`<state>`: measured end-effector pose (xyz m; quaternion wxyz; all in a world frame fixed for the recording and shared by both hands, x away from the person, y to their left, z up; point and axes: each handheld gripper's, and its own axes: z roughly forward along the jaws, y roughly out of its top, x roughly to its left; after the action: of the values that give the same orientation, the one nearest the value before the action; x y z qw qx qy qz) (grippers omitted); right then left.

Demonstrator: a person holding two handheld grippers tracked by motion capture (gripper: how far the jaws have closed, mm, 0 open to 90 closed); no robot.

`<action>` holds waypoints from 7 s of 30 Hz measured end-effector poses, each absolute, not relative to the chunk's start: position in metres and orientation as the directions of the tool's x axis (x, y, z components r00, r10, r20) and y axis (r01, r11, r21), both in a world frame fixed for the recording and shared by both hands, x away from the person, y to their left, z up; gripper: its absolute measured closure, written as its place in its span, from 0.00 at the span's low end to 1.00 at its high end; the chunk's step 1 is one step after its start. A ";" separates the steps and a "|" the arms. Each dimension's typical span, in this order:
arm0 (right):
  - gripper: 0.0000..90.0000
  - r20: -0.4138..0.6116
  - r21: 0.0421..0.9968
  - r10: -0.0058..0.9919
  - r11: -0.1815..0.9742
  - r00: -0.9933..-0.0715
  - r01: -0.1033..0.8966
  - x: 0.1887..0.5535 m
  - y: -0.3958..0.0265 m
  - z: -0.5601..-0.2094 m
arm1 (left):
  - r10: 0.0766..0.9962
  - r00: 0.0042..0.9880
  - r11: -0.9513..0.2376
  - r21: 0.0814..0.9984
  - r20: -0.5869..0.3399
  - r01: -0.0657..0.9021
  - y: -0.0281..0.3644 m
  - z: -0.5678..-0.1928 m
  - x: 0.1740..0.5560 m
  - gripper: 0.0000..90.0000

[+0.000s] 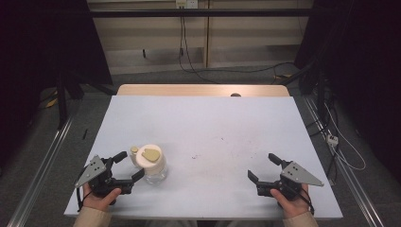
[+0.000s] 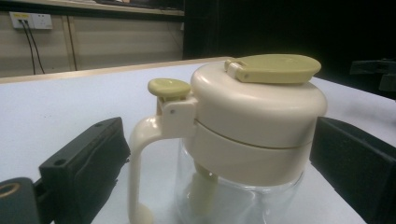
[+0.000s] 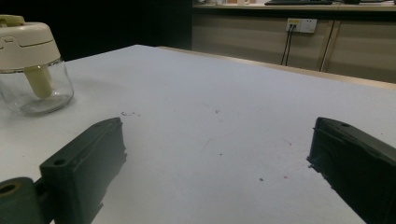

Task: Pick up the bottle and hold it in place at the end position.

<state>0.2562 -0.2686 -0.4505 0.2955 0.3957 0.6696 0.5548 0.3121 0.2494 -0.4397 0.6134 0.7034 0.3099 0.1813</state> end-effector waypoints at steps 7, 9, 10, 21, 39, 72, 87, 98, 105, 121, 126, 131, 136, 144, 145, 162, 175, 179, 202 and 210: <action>0.03 0.042 0.976 0.857 0.076 -0.514 0.205 0.256 -0.269 -0.451 | 0.656 0.744 -0.056 0.976 -0.124 0.212 0.249 -0.439 0.312 0.04; 0.03 0.041 0.975 0.858 0.077 -0.512 0.208 0.256 -0.268 -0.451 | 0.652 0.749 -0.065 0.976 -0.115 0.207 0.249 -0.439 0.311 0.04; 0.04 0.040 0.975 0.857 0.079 -0.514 0.207 0.256 -0.268 -0.451 | 0.651 0.750 -0.065 0.976 -0.115 0.207 0.248 -0.439 0.311 0.04; 0.04 0.038 0.973 0.860 0.083 -0.509 0.214 0.257 -0.268 -0.452 | 0.646 0.756 -0.119 0.965 -0.102 0.232 0.242 -0.441 0.310 0.04; 0.04 0.037 0.972 0.859 0.088 -0.511 0.217 0.257 -0.269 -0.452 | 0.646 0.760 -0.184 0.951 -0.075 0.250 0.232 -0.442 0.306 0.07; 0.04 0.041 0.969 0.858 0.091 -0.512 0.230 0.260 -0.266 -0.454 | 0.753 0.656 -0.193 0.939 -0.045 0.285 0.185 -0.451 0.321 0.03; 0.04 0.042 0.971 0.858 0.085 -0.512 0.224 0.259 -0.267 -0.453 | 0.754 0.656 -0.189 0.944 -0.037 0.270 0.181 -0.450 0.325 0.06; 0.04 0.045 0.972 0.857 0.082 -0.514 0.222 0.259 -0.267 -0.452 | 0.746 0.664 -0.169 0.952 -0.045 0.254 0.179 -0.447 0.325 0.06; 0.04 0.045 0.972 0.856 0.081 -0.515 0.219 0.260 -0.267 -0.452 | 0.747 0.663 -0.140 0.964 -0.048 0.228 0.179 -0.443 0.329 0.06; 0.04 0.044 0.974 0.856 0.078 -0.515 0.213 0.260 -0.266 -0.452 | 0.742 0.667 -0.100 0.973 -0.066 0.208 0.169 -0.436 0.340 0.06; 0.04 0.043 0.974 0.856 0.079 -0.514 0.213 0.260 -0.266 -0.452 | 0.733 0.677 -0.100 0.974 -0.065 0.202 0.164 -0.435 0.343 0.06; 0.04 0.043 0.974 0.856 0.078 -0.516 0.212 0.261 -0.265 -0.452 | 0.725 0.686 -0.108 0.974 -0.060 0.199 0.158 -0.434 0.347 0.06; 0.04 0.046 0.975 0.857 0.073 -0.513 0.211 0.261 -0.266 -0.452 | 0.720 0.692 -0.107 0.976 -0.056 0.190 0.152 -0.432 0.349 0.06; 0.04 0.045 0.975 0.859 0.072 -0.510 0.208 0.261 -0.266 -0.451 | 0.715 0.697 -0.112 0.974 -0.057 0.195 0.144 -0.433 0.354 0.06; 0.04 0.046 0.975 0.859 0.071 -0.509 0.208 0.261 -0.266 -0.451 | 0.714 0.698 -0.111 0.974 -0.059 0.196 0.142 -0.433 0.354 0.06; 0.04 0.053 0.975 0.864 0.062 -0.500 0.212 0.261 -0.266 -0.451 | 0.700 0.713 -0.127 0.973 -0.049 0.192 0.125 -0.431 0.362 0.06; 0.04 0.063 0.975 0.867 0.052 -0.494 0.215 0.262 -0.266 -0.451 | 0.698 0.714 -0.131 0.971 -0.052 0.199 0.111 -0.432 0.370 0.06; 0.04 0.065 0.975 0.868 0.049 -0.493 0.215 0.262 -0.265 -0.451 | 0.696 0.716 -0.132 0.971 -0.054 0.201 0.107 -0.433 0.373 0.06; 0.05 0.069 0.975 0.871 0.045 -0.486 0.218 0.262 -0.266 -0.451 | 0.685 0.724 -0.116 0.971 -0.074 0.209 0.095 -0.430 0.384 0.06; 0.05 0.068 0.974 0.869 0.048 -0.489 0.221 0.262 -0.265 -0.451 | 0.679 0.730 -0.126 0.968 -0.074 0.216 0.091 -0.429 0.387 0.06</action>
<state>0.2619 -0.2652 -0.4511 0.2927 0.4119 0.6620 0.5536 0.3865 0.0907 -0.4293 0.5842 0.7238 0.3091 0.1982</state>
